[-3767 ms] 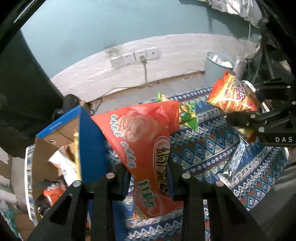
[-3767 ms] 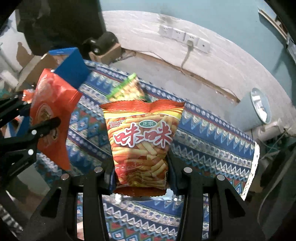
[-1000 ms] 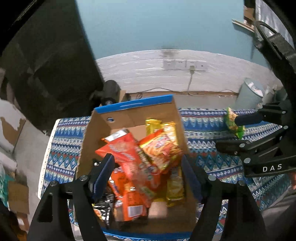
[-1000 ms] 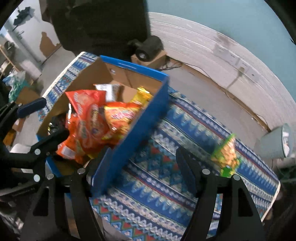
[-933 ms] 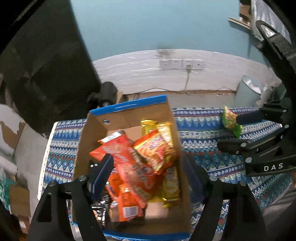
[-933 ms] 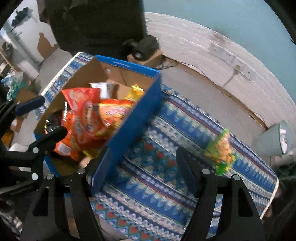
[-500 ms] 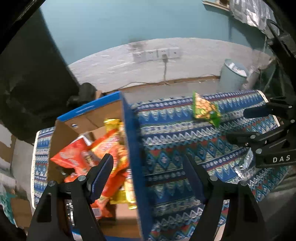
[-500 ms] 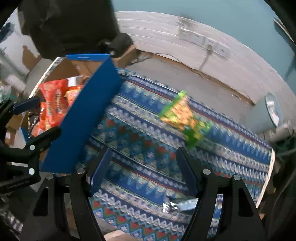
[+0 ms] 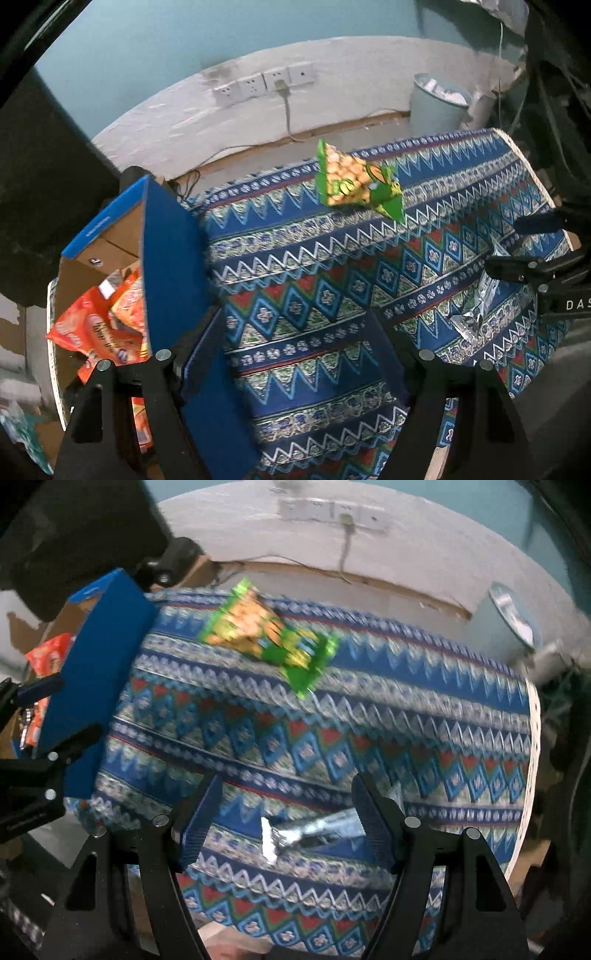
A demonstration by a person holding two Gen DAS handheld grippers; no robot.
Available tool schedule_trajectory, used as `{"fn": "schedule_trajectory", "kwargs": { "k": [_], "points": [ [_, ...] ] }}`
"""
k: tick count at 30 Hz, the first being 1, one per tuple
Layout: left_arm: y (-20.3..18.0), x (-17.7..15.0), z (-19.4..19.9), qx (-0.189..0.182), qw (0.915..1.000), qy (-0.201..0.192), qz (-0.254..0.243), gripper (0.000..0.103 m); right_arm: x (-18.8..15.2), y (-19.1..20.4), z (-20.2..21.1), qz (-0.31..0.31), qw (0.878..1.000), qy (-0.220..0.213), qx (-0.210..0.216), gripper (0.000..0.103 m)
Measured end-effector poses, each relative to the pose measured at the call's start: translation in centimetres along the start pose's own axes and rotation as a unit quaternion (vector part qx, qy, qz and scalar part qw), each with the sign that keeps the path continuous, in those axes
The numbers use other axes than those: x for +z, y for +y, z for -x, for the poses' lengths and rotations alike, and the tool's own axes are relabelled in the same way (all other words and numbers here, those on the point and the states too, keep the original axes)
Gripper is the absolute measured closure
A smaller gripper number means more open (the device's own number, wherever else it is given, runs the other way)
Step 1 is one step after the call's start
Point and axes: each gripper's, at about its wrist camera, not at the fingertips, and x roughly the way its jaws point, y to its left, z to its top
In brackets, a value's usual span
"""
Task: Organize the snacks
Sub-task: 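Move both open tools back toward the green peanut bag and silver packet, then grasp the silver foil packet with the right tool while the left tool approaches the green peanut bag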
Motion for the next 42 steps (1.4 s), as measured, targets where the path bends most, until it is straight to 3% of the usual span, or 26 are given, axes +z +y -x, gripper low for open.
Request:
{"fn": "schedule_trajectory", "kwargs": {
  "k": [16,25,30,33,37,39,42],
  "points": [
    [-2.2,-0.8,-5.5,-0.011,0.9974,0.069,0.02,0.024,-4.3,-5.1,-4.9,-0.116,0.991,0.061,-0.003,0.03],
    [-2.7,-0.8,-5.7,-0.014,0.997,0.075,0.016,0.024,-4.7,-8.0,-6.9,-0.198,0.977,0.07,0.033,0.03],
    [-3.1,-0.8,-6.0,-0.014,0.9967,0.079,0.008,0.024,-4.1,-8.6,-8.6,-0.209,0.974,0.079,0.033,0.03],
    [-3.0,-0.8,-6.2,-0.014,0.9964,0.083,0.009,0.024,-3.8,-8.1,-9.2,-0.182,0.98,0.076,0.022,0.03],
    [-2.7,-0.7,-6.5,-0.015,0.9958,0.088,0.016,0.024,-2.6,-6.3,-9.3,-0.107,0.992,0.068,0.007,0.066],
    [-2.6,-0.6,-6.7,-0.016,0.9957,0.09,0.017,0.024,-2.3,-5.1,-9.3,-0.072,0.995,0.064,-0.011,0.072],
    [-2.4,-0.5,-6.9,-0.015,0.9954,0.092,0.018,0.024,-1.9,-3.9,-9.2,-0.023,0.998,0.056,-0.036,0.073]
  ]
}}
